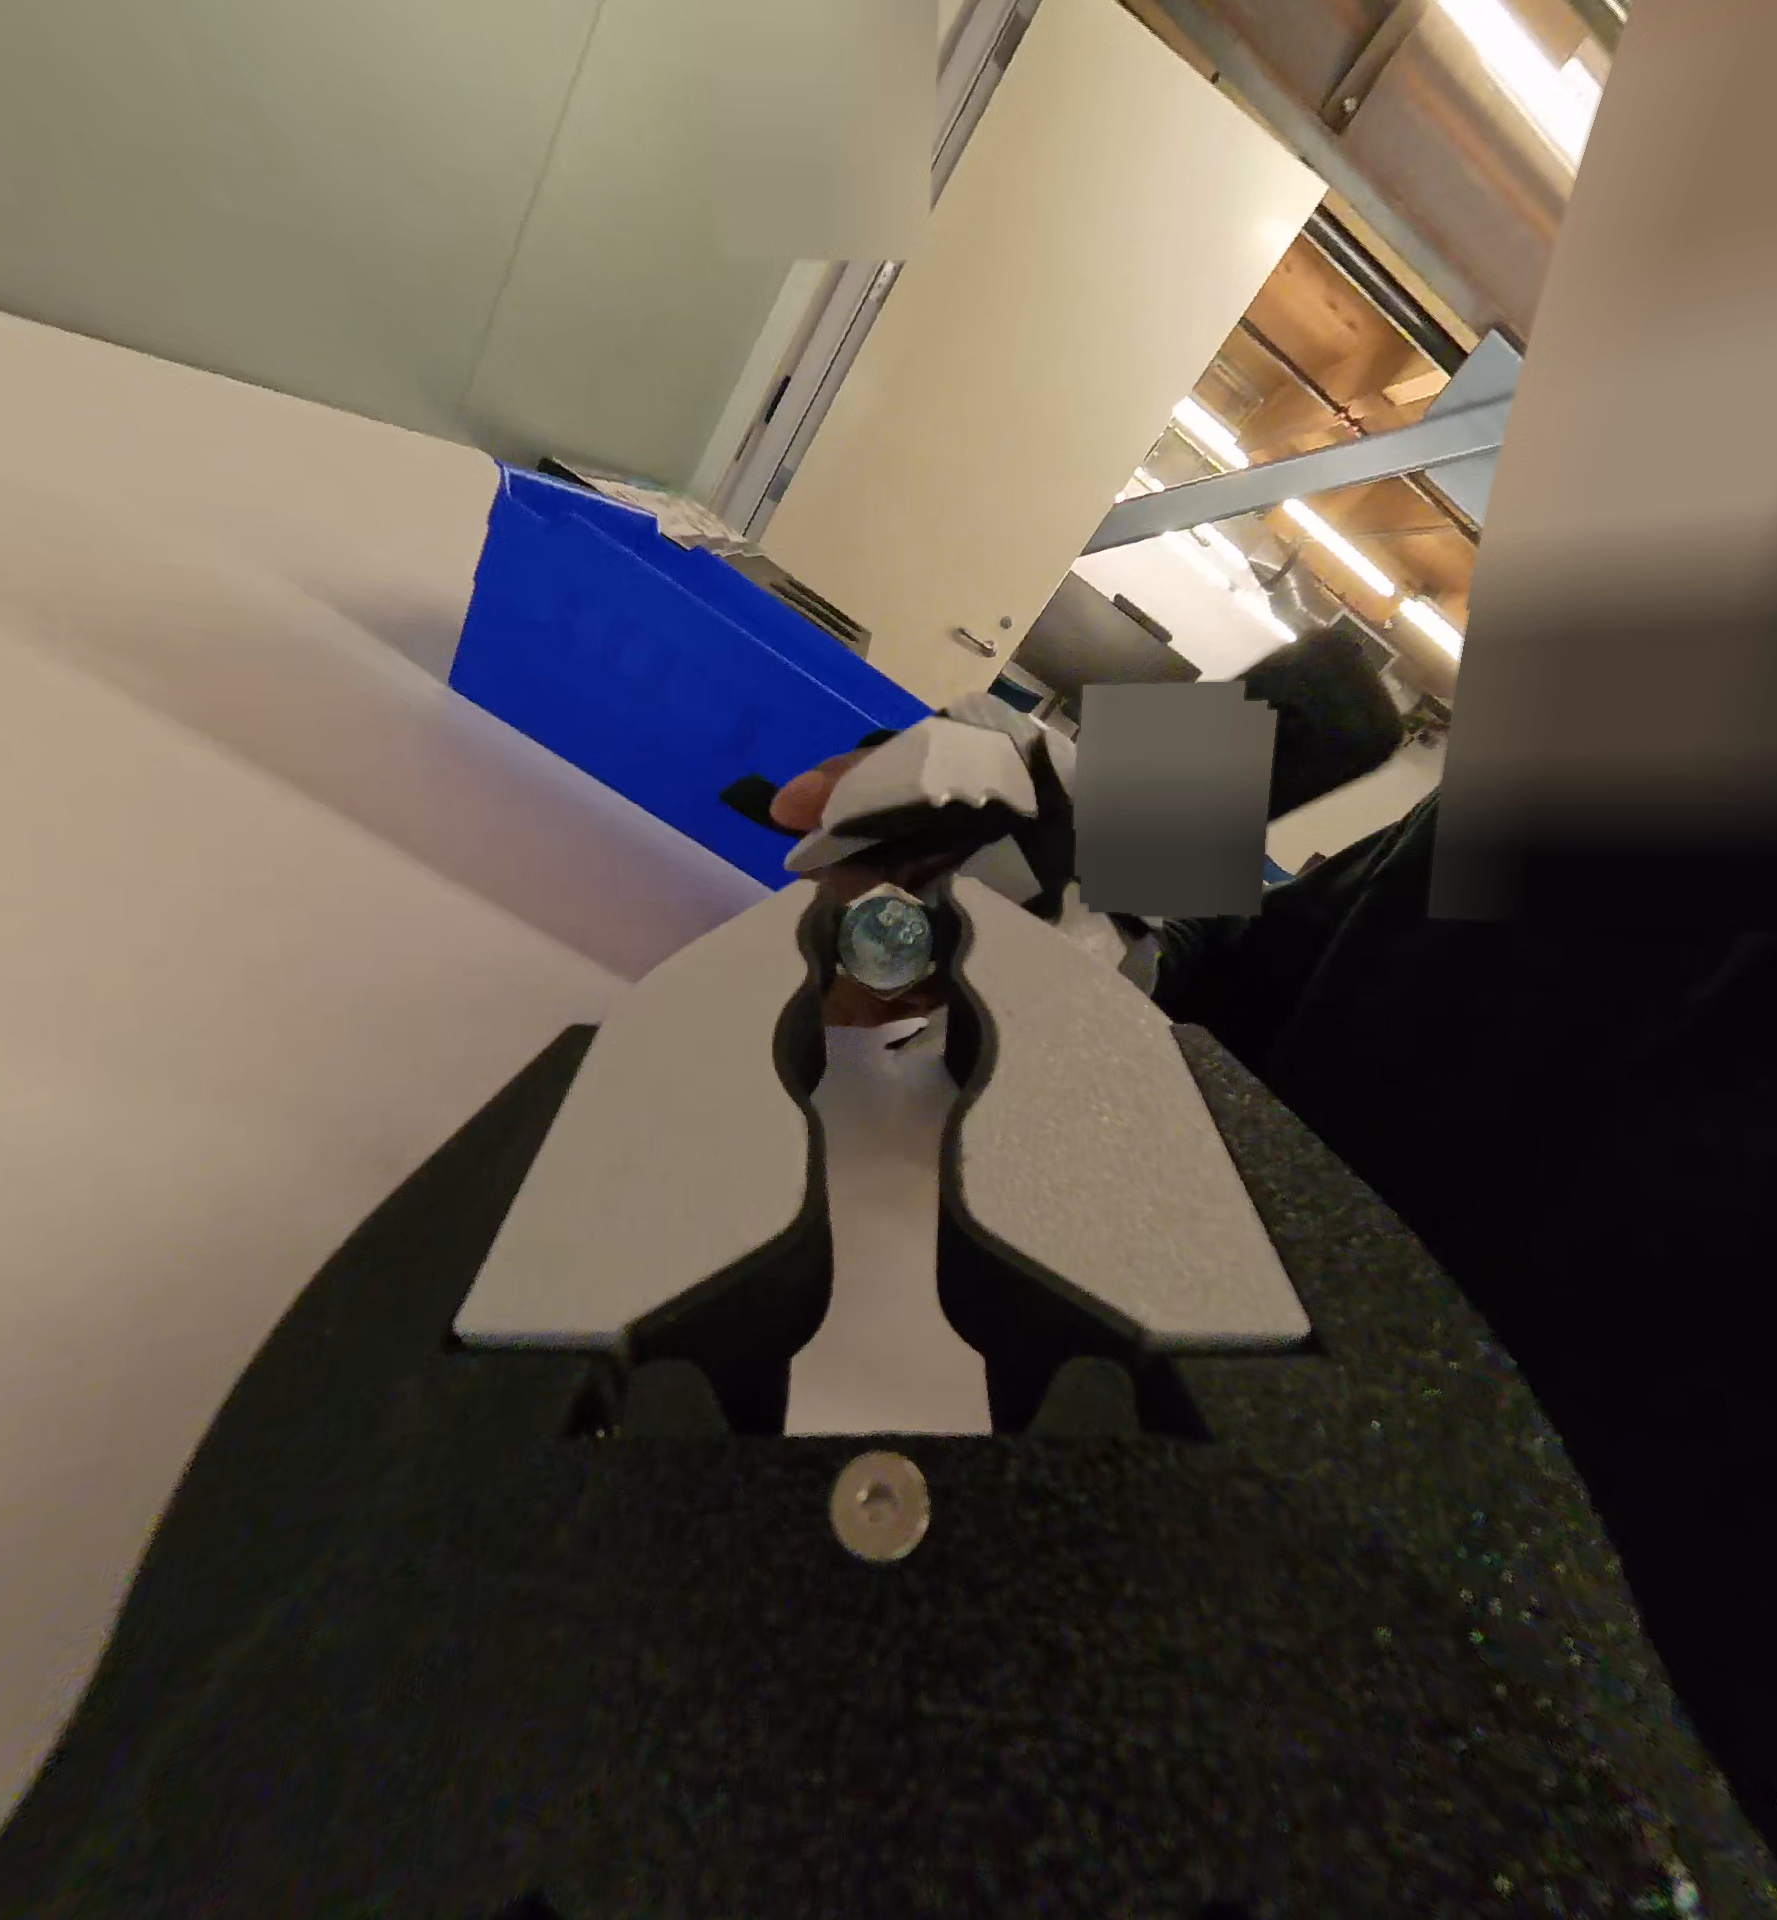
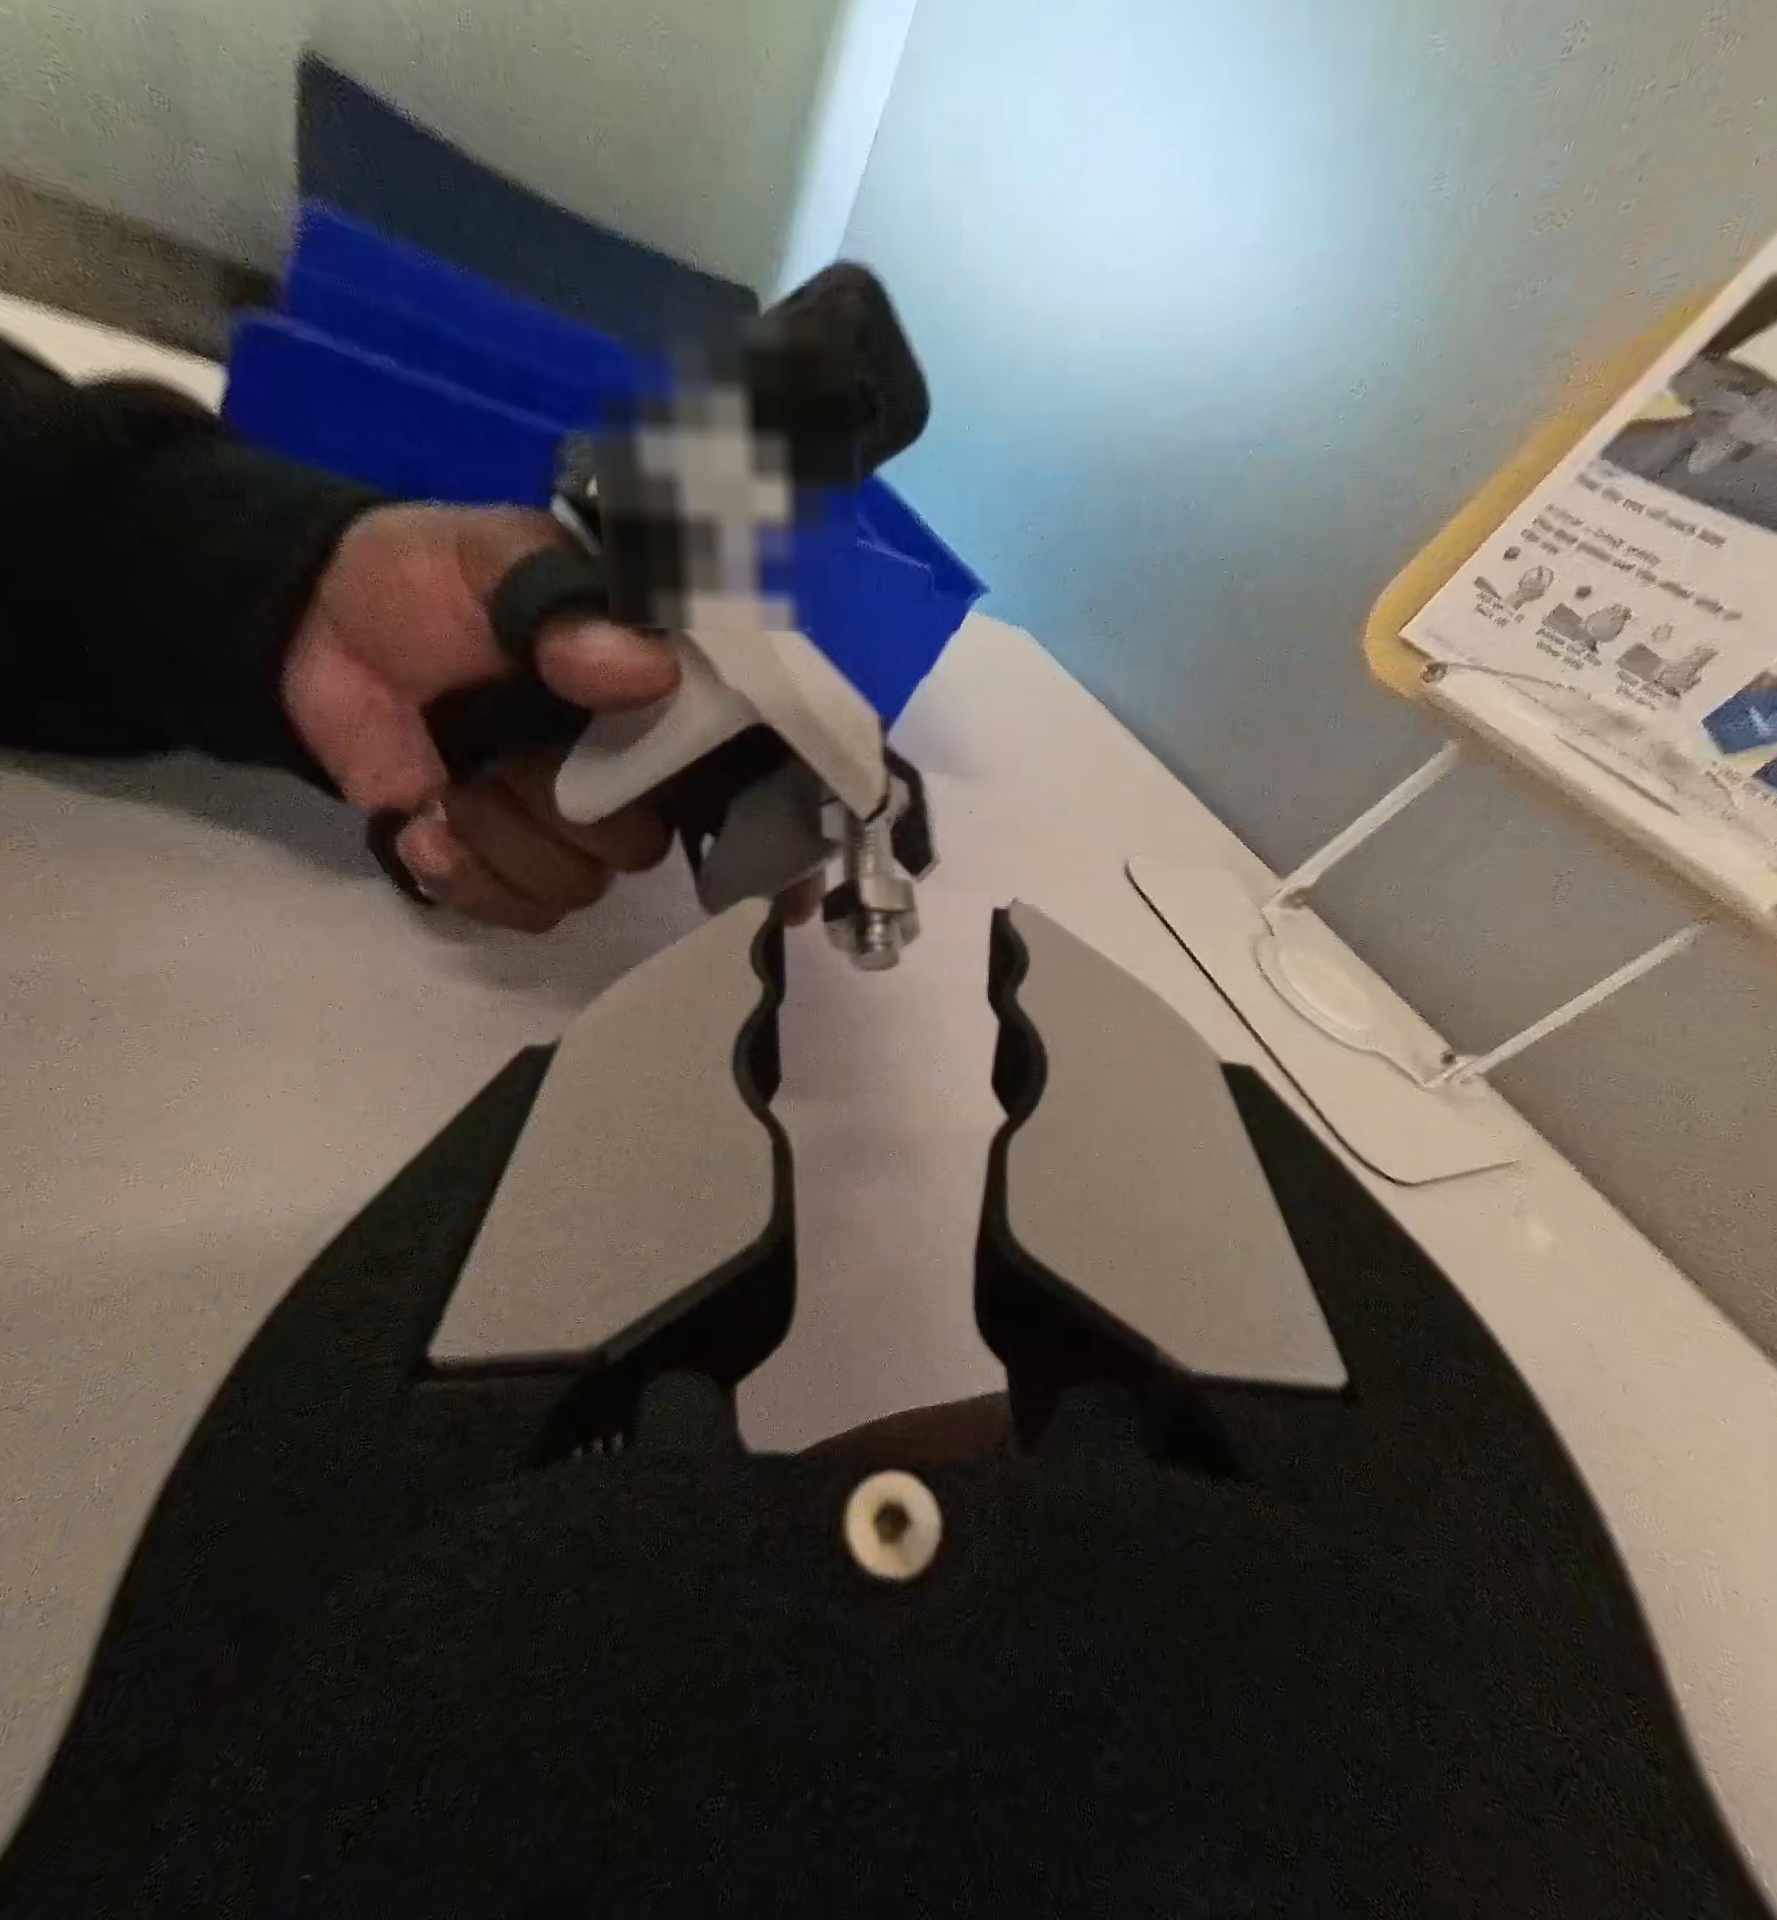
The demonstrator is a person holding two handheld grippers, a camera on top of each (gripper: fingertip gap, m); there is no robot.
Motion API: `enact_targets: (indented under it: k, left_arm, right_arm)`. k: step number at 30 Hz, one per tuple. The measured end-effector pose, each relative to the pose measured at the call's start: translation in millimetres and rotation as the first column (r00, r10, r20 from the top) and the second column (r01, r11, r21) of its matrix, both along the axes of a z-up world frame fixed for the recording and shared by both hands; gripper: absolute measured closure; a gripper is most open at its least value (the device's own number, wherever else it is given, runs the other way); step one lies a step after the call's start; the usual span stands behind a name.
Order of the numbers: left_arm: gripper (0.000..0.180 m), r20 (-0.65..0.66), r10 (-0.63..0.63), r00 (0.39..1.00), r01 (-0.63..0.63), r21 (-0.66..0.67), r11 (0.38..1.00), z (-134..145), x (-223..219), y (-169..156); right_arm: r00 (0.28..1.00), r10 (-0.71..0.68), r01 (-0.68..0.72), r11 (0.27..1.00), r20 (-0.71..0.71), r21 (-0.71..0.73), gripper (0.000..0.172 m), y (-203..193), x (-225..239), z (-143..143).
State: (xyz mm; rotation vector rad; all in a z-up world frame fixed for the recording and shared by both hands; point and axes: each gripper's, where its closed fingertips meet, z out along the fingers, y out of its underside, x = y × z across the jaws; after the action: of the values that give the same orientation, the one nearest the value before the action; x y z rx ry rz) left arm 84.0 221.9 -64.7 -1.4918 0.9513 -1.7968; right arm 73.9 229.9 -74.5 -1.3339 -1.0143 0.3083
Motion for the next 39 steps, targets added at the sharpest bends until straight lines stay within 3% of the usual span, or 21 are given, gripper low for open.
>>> enact_targets:
  k: [4,6,8,10,11,13,14,16,19,21,23,25,27,29,32,33,35,37,38,39]
  left_arm:
    - [0.163,-0.006,-0.019,1.000,0.019,-0.008,1.000,-1,3,-4]
    - [0.163,0.003,-0.027,1.000,0.027,-0.005,1.000,1,2,-5]
    - [0.163,0.005,-0.032,0.999,0.032,0.019,0.999,1,1,-6]
    - [0.163,0.001,-0.043,0.999,0.042,0.060,0.997,1,0,-9]
    - [0.163,0.000,-0.051,0.999,0.051,0.084,0.995,2,0,-11]
    - [0.163,0.000,-0.056,0.998,0.056,0.120,0.991,4,0,-14]
    - [0.163,0.003,-0.051,0.999,0.050,0.121,0.991,4,1,-14]
    - [0.163,0.008,-0.039,0.999,0.038,0.094,0.995,4,2,-12]
    - [0.163,0.012,-0.017,1.000,0.016,0.049,0.999,2,1,-6]
    - [0.163,0.010,-0.002,1.000,0.002,0.030,1.000,2,0,-3]
    - [0.163,-0.003,0.003,1.000,-0.003,0.013,1.000,0,0,-1]
    - [0.163,-0.009,0.005,1.000,-0.005,0.015,1.000,-1,1,-2]
    - [0.163,-0.023,0.007,1.000,-0.007,0.015,1.000,-3,3,-2]
    - [0.163,-0.038,0.003,0.999,-0.002,0.025,1.000,-5,5,-3]
    - [0.163,-0.026,-0.012,1.000,0.012,0.026,1.000,-4,4,-5]
    - [0.163,-0.022,-0.019,1.000,0.019,0.027,0.999,-3,3,-6]
    - [0.163,-0.012,-0.038,0.999,0.039,0.040,0.998,-1,3,-9]
    - [0.163,-0.002,-0.050,0.999,0.050,0.055,0.997,0,5,-13]
    - [0.163,0.003,-0.048,0.999,0.048,0.053,0.997,1,5,-14]
    - [0.163,0.008,-0.049,0.999,0.049,0.043,0.998,1,5,-14]
  right_arm:
    - [0.995,-0.061,0.055,0.996,0.080,0.068,0.154,2,-2,-6]
    - [1.000,-0.016,0.017,1.000,0.021,-0.020,0.154,-1,-3,-4]
    - [0.994,0.053,-0.072,0.977,-0.098,-0.201,0.155,-4,-5,-5]
    - [0.948,0.115,-0.246,0.857,-0.297,-0.452,0.155,-10,-9,-5]
    - [0.902,0.122,-0.359,0.745,-0.413,-0.562,0.155,-14,-10,-4]
    - [0.798,0.089,-0.549,0.514,-0.596,-0.659,0.155,-19,-9,0]
    - [0.762,0.077,-0.598,0.463,-0.643,-0.654,0.154,-19,-8,1]
    - [0.762,0.075,-0.582,0.515,-0.643,-0.629,0.150,-14,-5,0]
    - [0.885,0.101,-0.371,0.743,-0.455,-0.557,0.127,-4,-2,-10]
    - [0.956,0.077,-0.192,0.893,-0.282,-0.407,0.120,4,2,-12]
    - [0.987,0.042,-0.076,0.971,-0.153,-0.227,0.120,5,3,-8]
    - [0.998,0.011,-0.016,0.996,-0.061,-0.086,0.120,3,1,-6]
    - [0.999,-0.031,0.031,1.000,0.013,0.007,0.131,2,0,-9]
    - [0.998,-0.052,0.051,0.998,0.027,0.037,0.152,2,0,-9]
    - [0.992,0.046,-0.068,0.981,-0.121,-0.183,0.152,-3,-4,-7]
    - [0.971,0.089,-0.156,0.938,-0.221,-0.310,0.152,-5,-5,-7]
    - [0.875,0.127,-0.389,0.759,-0.467,-0.522,0.152,-11,-5,-2]
    - [0.759,0.106,-0.577,0.566,-0.643,-0.588,0.152,-14,-3,3]
    - [0.725,0.099,-0.618,0.531,-0.681,-0.580,0.153,-14,-2,5]
    - [0.718,0.098,-0.617,0.548,-0.689,-0.565,0.149,-12,0,7]
